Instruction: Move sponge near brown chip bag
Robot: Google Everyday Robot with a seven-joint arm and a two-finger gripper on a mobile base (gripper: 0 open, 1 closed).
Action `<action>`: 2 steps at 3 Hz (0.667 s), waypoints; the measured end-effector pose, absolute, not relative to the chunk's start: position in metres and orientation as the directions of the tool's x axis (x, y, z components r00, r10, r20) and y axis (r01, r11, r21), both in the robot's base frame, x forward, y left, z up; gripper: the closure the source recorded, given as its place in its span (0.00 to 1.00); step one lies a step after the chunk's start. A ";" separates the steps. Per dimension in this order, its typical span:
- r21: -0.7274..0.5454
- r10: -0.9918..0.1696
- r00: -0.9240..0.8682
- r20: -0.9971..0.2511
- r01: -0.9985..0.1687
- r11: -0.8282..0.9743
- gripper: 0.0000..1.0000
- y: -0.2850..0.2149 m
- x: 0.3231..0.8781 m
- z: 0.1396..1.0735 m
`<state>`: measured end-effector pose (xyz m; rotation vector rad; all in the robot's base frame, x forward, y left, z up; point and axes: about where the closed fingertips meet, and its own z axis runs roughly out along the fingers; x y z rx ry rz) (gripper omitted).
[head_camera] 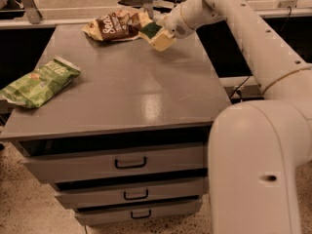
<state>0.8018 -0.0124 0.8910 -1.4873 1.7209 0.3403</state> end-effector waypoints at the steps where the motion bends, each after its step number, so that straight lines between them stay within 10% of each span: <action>1: -0.325 -0.671 0.060 -0.739 -0.904 0.277 1.00 -0.004 0.820 0.902; 2: -0.329 -0.657 0.066 -0.751 -0.900 0.285 0.85 0.003 0.830 0.903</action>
Offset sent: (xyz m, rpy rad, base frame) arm 0.0512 0.0147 0.0249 0.0738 -0.0653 -0.0122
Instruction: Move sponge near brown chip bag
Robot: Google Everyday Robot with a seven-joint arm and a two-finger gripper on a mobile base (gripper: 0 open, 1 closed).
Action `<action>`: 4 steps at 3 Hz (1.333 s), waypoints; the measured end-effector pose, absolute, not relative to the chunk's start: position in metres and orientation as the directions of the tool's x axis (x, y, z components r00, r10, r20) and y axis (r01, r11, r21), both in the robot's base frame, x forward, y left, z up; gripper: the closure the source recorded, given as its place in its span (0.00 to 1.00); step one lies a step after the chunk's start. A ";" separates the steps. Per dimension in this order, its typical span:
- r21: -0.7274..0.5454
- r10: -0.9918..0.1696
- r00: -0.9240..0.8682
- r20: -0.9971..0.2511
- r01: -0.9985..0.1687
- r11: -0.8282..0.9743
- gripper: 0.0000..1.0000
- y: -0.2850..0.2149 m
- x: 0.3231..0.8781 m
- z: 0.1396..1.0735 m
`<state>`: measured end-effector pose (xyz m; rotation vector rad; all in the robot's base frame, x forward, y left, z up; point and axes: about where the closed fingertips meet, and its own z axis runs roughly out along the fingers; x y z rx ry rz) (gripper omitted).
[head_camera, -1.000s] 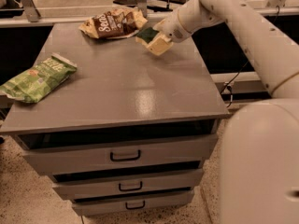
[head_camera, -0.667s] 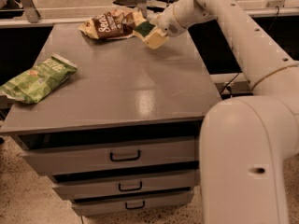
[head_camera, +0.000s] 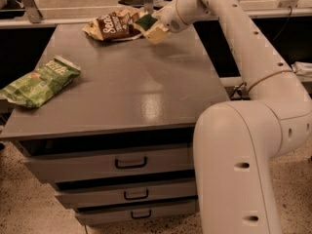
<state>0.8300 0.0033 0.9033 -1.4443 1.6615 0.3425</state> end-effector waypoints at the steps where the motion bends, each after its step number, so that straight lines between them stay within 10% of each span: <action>1: -0.324 -0.654 0.063 -0.754 -0.901 0.288 0.61 0.008 0.836 0.900; 4: -0.309 -0.651 0.054 -0.757 -0.907 0.285 0.00 0.016 0.842 0.890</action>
Offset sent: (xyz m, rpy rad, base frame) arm 0.0176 0.0020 -0.0023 0.0059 0.0053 -0.0097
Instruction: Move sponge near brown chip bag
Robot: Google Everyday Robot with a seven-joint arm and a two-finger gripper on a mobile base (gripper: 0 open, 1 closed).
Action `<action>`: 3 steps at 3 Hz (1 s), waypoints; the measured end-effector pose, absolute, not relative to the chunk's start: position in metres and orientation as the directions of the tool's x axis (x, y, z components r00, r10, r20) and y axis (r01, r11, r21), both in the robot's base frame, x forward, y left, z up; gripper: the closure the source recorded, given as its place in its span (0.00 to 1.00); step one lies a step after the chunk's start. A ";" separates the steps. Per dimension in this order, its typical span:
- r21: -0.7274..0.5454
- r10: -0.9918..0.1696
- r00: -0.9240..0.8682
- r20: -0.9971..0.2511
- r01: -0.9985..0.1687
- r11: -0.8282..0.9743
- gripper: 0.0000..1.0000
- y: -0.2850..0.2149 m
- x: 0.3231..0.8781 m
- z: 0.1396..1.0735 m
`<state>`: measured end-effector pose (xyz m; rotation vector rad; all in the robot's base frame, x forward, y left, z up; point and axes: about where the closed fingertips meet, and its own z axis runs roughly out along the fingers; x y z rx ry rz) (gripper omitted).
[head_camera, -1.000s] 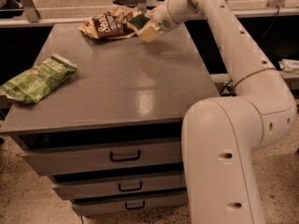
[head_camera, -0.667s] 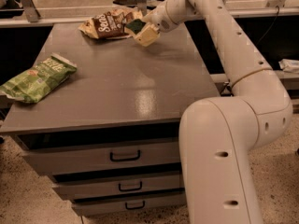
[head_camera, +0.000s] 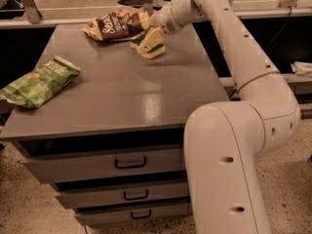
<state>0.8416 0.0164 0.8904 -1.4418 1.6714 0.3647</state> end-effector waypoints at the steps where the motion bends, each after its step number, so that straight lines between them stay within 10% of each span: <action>1: -0.315 -0.647 0.056 -0.761 -0.903 0.292 0.00 0.016 0.843 0.893; 3: -0.323 -0.613 0.035 -0.790 -0.872 0.367 0.00 -0.030 0.823 0.922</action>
Offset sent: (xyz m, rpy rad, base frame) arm -0.0165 -0.0335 0.0308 0.0521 -0.0730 -0.0718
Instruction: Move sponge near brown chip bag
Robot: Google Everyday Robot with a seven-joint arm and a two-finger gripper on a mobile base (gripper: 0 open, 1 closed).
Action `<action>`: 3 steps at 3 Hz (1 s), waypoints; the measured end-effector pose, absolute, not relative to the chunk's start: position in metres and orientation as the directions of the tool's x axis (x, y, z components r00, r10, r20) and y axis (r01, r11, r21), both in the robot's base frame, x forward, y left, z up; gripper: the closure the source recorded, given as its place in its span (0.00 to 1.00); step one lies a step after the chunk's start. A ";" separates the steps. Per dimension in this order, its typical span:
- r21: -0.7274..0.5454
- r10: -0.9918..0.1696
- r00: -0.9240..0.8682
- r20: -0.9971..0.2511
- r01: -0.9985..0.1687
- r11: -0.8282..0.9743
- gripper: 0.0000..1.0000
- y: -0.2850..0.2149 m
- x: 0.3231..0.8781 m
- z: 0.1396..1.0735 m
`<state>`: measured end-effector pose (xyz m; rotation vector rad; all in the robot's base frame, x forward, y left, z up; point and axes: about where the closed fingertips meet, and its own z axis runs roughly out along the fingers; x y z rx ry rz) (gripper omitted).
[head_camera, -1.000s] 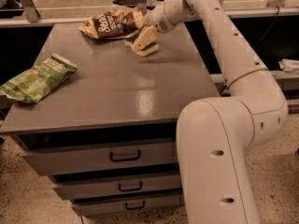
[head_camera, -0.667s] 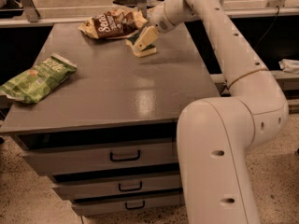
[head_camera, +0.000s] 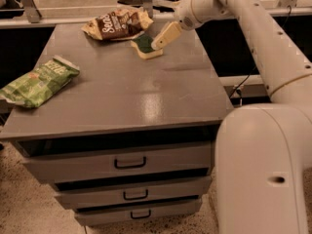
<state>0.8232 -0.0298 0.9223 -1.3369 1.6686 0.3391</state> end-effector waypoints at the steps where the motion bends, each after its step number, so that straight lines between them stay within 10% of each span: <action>1: -0.299 -0.571 0.020 -0.821 -0.866 0.400 0.00 -0.067 0.787 0.933; 3: -0.294 -0.496 0.038 -0.867 -0.843 0.450 0.00 -0.138 0.732 0.952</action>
Offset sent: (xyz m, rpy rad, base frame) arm -0.1470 -0.1576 0.0554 0.2237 -0.0897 -0.0407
